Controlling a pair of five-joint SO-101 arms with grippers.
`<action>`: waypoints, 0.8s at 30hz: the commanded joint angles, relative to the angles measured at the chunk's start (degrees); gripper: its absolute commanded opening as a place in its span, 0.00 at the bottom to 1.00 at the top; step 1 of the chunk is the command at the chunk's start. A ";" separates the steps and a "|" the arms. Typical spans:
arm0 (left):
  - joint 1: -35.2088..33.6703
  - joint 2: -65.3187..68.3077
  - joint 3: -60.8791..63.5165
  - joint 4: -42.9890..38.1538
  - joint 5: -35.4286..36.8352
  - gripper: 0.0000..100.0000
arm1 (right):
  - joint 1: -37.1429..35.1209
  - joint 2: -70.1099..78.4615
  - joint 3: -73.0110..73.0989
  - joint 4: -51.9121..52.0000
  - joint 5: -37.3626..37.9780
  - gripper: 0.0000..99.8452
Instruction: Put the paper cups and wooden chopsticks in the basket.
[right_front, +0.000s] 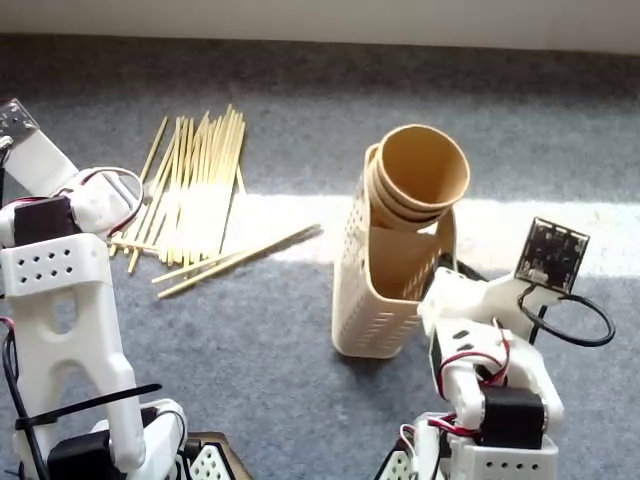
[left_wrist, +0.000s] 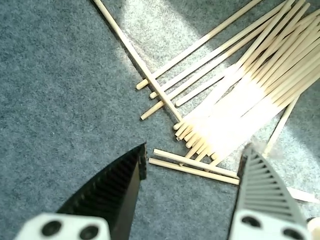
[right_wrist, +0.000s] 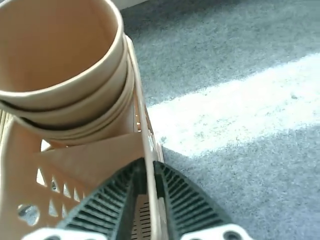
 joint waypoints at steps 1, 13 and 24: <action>0.84 -1.19 -0.13 -0.97 0.44 0.30 | 1.10 7.69 -5.76 1.63 0.97 0.00; 0.84 -1.19 -0.13 -0.88 0.44 0.30 | 3.91 29.58 -24.04 4.70 -0.35 0.00; 0.84 -1.19 -0.13 -0.88 0.44 0.30 | 4.18 44.44 -48.75 17.36 -4.92 0.00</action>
